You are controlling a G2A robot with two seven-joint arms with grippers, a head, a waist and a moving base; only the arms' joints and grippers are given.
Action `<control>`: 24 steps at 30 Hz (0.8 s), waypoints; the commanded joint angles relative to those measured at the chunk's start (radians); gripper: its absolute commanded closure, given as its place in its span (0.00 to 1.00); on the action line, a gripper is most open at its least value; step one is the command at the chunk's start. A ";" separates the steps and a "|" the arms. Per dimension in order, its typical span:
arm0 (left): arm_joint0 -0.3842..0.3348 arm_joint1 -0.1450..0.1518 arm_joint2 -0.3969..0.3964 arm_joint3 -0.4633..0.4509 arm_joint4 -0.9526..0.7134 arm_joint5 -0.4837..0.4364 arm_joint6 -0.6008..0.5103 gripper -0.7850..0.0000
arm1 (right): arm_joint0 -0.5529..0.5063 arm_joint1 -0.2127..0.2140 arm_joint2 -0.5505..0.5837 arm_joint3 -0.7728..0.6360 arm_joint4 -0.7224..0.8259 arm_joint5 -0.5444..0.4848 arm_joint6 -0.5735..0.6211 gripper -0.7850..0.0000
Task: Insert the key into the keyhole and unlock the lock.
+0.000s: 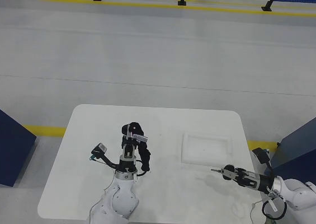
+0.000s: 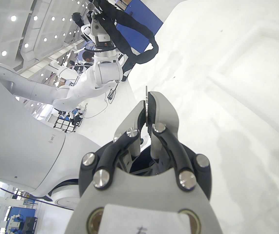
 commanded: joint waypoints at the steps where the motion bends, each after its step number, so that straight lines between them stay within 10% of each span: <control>1: 0.006 -0.001 -0.006 -0.009 -0.032 -0.002 -0.029 1.00 | 0.000 0.000 0.000 0.000 0.000 0.000 0.000 1.00; 24: 0.018 -0.003 -0.013 -0.028 -0.096 -0.002 -0.087 1.00 | -0.008 -0.022 -0.018 -0.060 0.003 0.018 -0.155 1.00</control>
